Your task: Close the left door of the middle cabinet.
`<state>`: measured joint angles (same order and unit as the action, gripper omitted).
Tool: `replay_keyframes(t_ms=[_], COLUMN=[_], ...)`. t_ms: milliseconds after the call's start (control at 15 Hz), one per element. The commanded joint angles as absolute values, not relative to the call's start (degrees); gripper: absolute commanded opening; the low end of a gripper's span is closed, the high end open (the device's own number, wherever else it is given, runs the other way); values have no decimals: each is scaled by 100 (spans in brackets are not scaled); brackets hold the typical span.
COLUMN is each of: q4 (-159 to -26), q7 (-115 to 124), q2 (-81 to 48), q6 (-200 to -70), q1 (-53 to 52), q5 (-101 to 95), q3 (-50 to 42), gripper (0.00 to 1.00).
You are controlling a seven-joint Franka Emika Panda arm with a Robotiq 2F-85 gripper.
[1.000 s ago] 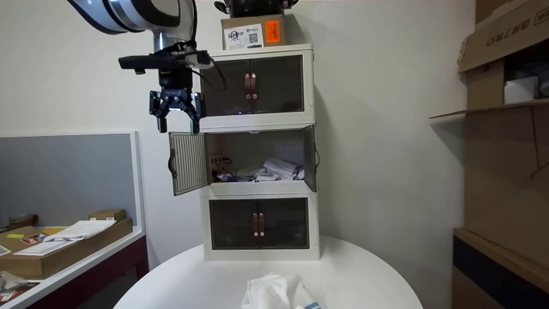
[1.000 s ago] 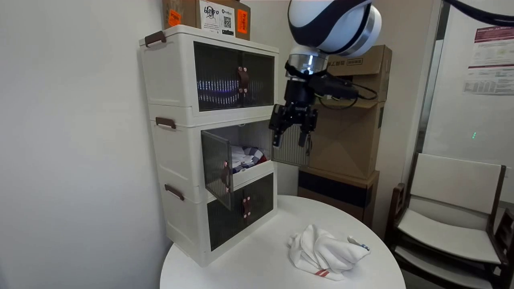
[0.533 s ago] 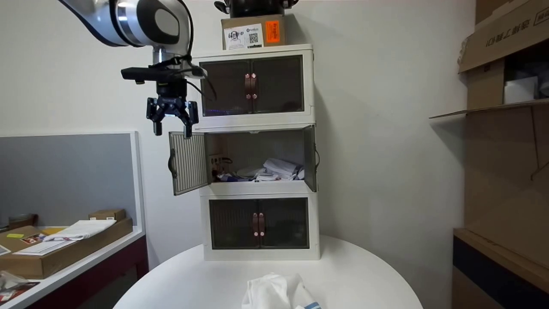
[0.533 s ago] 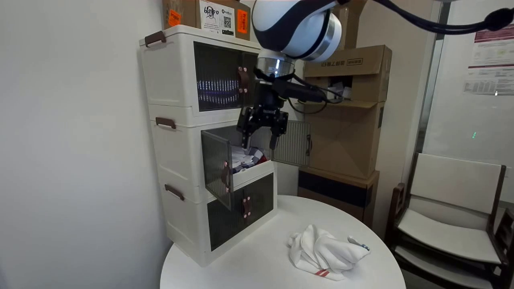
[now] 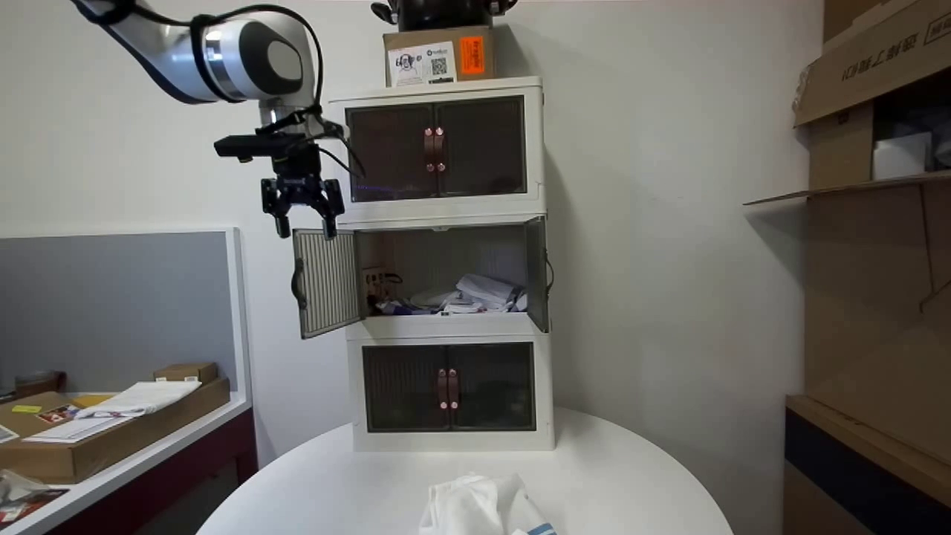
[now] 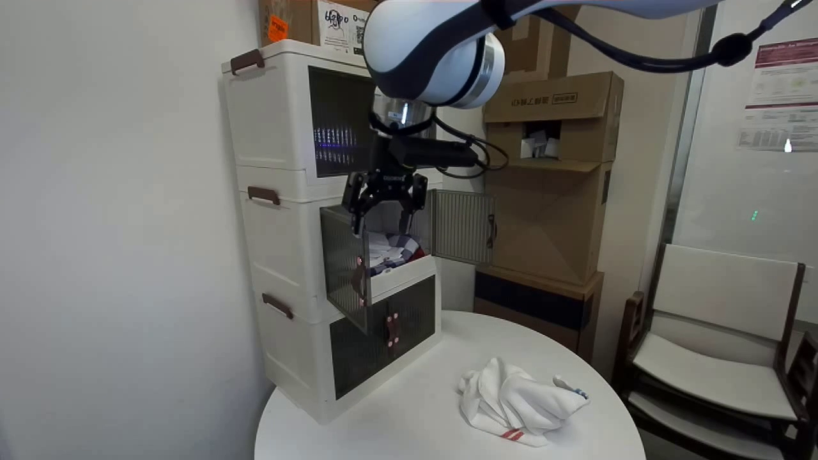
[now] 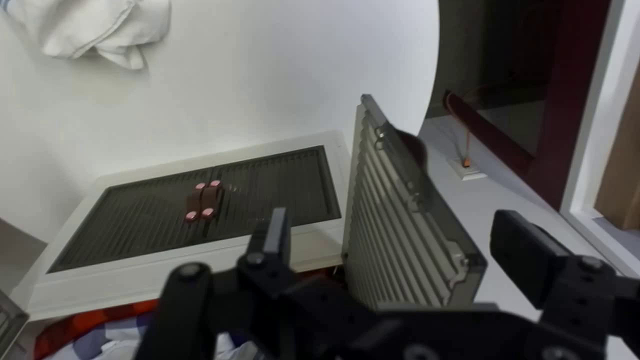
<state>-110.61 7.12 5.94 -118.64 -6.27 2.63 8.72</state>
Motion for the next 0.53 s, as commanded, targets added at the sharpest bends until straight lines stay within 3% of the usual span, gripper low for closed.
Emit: replay_keyframes(t_ms=[0,467], q4=[-11364,-12256], q7=[990,1366], q2=[547,722], q6=[-12521,-14035], q1=[-580,-178], q5=[-745,-2833], q3=[878,574], gripper=[100,100])
